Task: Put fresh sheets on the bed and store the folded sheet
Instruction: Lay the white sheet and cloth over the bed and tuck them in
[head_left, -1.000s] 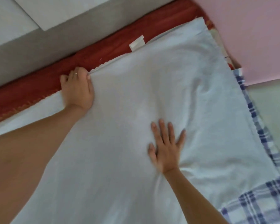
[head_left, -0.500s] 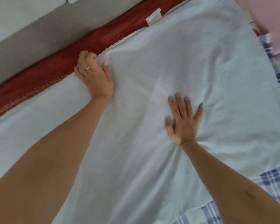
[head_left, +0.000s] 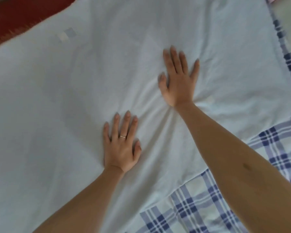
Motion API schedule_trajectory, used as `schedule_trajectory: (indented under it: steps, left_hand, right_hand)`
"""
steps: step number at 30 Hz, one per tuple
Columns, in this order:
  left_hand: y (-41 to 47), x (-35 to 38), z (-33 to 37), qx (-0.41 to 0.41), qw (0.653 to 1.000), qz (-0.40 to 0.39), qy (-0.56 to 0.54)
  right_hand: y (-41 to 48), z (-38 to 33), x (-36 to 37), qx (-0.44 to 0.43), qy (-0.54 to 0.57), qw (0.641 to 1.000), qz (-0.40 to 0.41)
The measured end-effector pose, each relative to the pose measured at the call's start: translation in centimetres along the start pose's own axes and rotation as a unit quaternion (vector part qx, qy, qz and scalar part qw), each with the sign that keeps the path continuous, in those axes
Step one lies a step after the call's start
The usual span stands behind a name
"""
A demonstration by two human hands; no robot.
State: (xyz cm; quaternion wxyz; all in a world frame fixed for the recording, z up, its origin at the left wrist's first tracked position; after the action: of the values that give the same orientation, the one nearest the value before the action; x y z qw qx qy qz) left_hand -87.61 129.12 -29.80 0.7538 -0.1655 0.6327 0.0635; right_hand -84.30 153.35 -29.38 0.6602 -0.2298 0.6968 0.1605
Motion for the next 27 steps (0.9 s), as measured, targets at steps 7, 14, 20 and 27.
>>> schedule_trajectory:
  steps: [7,14,20,27]
  left_hand:
    - [0.0,-0.3,-0.2,0.004,1.0,0.024,0.018]
    - [-0.7,-0.1,0.3,0.018,0.997,0.075,0.016]
    - [-0.8,-0.2,0.4,0.015,0.998,0.063,0.008]
    - [-1.1,-0.1,0.5,0.029,0.993,0.114,0.004]
  right_hand:
    - [-14.7,0.8,0.6,-0.064,-0.008,0.996,-0.056]
    - [-15.3,24.1,-2.1,0.217,-0.086,0.971,-0.057]
    - [-16.9,10.1,-0.5,0.074,-0.021,0.996,-0.038]
    - [-9.2,23.3,-2.4,0.3,-0.057,0.951,-0.039]
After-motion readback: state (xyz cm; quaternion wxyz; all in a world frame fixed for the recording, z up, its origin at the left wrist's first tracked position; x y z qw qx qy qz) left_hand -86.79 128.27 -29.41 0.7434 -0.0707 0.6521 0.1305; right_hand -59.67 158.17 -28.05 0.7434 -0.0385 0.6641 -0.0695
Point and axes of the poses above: each hand's wrist, its own y-axis towards the middle knuckle, its own x-axis out of the palm, z = x × y, the point moved 6 cm from there along y, towards the middle knuckle, and after that the axes turned 5 degrees about x, right-handed, at the moved point
